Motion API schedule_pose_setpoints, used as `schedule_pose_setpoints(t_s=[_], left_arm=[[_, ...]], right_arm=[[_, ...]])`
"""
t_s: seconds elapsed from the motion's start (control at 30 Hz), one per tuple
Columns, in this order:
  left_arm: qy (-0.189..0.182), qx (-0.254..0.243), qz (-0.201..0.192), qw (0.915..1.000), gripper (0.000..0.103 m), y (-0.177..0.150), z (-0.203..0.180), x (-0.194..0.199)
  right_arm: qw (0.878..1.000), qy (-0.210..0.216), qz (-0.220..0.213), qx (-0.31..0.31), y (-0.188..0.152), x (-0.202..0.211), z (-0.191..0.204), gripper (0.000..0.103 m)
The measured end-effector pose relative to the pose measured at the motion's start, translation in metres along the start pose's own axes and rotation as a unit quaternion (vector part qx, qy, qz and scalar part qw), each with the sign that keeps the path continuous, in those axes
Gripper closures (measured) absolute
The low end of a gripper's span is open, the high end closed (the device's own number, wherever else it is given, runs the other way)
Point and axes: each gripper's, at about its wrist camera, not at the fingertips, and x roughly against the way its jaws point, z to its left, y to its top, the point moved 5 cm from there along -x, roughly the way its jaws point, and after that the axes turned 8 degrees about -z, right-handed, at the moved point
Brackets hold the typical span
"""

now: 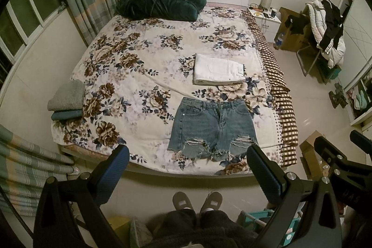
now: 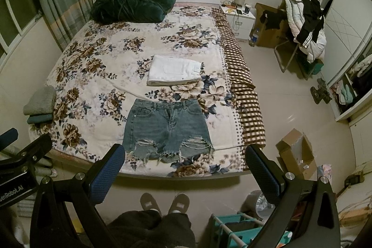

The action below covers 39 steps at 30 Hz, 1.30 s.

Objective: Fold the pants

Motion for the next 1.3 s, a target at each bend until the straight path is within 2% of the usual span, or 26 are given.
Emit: schedule_pose_setpoints(t_s=[0.33, 0.43, 0.6, 0.7, 0.77, 0.83, 0.9, 1.0, 1.1, 1.2, 1.3], left_arm=[[-0.002, 0.001, 0.002, 1.0000, 0.000, -0.001, 0.000, 0.001], [-0.003, 0.001, 0.004, 1.0000, 0.000, -0.002, 0.000, 0.001], [0.000, 0.003, 0.007, 1.0000, 0.000, 0.000, -0.005, -0.018], [0.021, -0.005, -0.010, 0.9997, 0.000, 0.003, -0.011, -0.054], [0.049, -0.016, -0.015, 0.9986, 0.000, 0.002, -0.019, -0.091], [0.069, -0.024, -0.018, 0.9972, 0.000, -0.001, -0.032, -0.130], [0.083, -0.031, -0.004, 0.9961, 0.000, -0.008, -0.053, -0.172], [0.089, -0.033, 0.031, 0.9950, 0.000, -0.028, -0.091, -0.234], [0.089, -0.019, 0.070, 0.9934, 0.000, -0.057, -0.141, -0.300], [0.085, -0.009, 0.117, 0.9895, 0.000, -0.091, -0.197, -0.370], [0.085, -0.012, 0.158, 0.9838, 0.000, -0.130, -0.254, -0.439]], right_arm=[[1.000, -0.002, 0.003, 0.001, 0.000, 0.009, 0.012, 0.000], [1.000, -0.003, 0.010, 0.000, -0.012, 0.018, 0.017, 0.000], [0.999, -0.007, 0.030, -0.008, -0.016, 0.000, 0.009, 0.000], [0.999, 0.005, 0.041, -0.026, -0.015, -0.045, -0.010, 0.000], [0.998, 0.016, 0.045, -0.044, -0.015, -0.074, -0.028, 0.000], [0.996, 0.026, 0.066, -0.062, -0.015, -0.118, -0.050, 0.000], [0.991, 0.051, 0.089, -0.083, -0.015, -0.168, -0.076, 0.000], [0.983, 0.085, 0.117, -0.109, -0.013, -0.247, -0.115, 0.003], [0.979, 0.109, 0.138, -0.104, -0.010, -0.330, -0.147, 0.024], [0.973, 0.137, 0.168, -0.081, -0.011, -0.424, -0.181, 0.024], [0.966, 0.148, 0.200, -0.074, -0.018, -0.492, -0.208, 0.023]])
